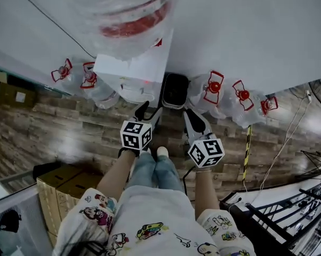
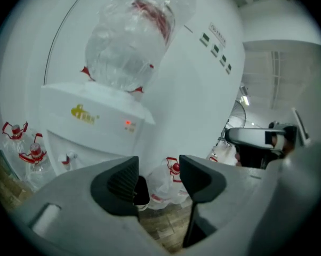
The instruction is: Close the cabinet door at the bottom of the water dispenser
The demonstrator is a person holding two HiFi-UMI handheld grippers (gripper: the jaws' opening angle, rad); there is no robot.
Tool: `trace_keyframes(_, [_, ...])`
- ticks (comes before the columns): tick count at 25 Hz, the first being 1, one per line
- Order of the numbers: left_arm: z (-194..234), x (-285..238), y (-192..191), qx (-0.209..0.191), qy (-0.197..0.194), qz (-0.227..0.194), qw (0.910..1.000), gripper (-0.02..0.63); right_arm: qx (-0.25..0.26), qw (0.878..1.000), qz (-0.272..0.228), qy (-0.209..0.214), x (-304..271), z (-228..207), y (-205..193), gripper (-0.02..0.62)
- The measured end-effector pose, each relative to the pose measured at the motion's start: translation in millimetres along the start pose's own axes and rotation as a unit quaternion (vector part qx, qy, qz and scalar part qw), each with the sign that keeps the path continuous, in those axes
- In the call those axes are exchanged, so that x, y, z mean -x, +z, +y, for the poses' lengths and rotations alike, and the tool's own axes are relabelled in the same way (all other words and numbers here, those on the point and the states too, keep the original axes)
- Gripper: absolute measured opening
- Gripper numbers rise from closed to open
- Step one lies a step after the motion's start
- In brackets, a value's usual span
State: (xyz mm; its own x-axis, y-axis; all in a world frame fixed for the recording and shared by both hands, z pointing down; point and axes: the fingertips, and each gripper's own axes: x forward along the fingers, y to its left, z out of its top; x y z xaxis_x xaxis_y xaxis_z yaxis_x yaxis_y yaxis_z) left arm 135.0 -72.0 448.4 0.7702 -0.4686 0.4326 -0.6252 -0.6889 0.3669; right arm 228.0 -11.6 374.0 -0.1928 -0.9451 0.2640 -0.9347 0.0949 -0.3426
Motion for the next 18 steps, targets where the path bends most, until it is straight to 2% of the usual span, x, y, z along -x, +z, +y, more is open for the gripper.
trace_keyframes(9, [-45.0,81.5,90.6,-0.028,-0.028,-0.093,0.9949,0.227,0.076,0.992,-0.037,0.089,33.7,69.4,80.7,0.074])
trace_keyframes(14, [-57.4,129.9,119.1,-0.036,-0.026,-0.136,0.9897,0.203,0.105,0.984,-0.043,0.139,45.3,103.4,104.7,0.081])
trace_keyframes(18, [-62.3,165.5,129.9,-0.049,-0.021,-0.155,0.9866,0.182,0.130,0.976,-0.053,0.168,53.7,127.4,119.9,0.080])
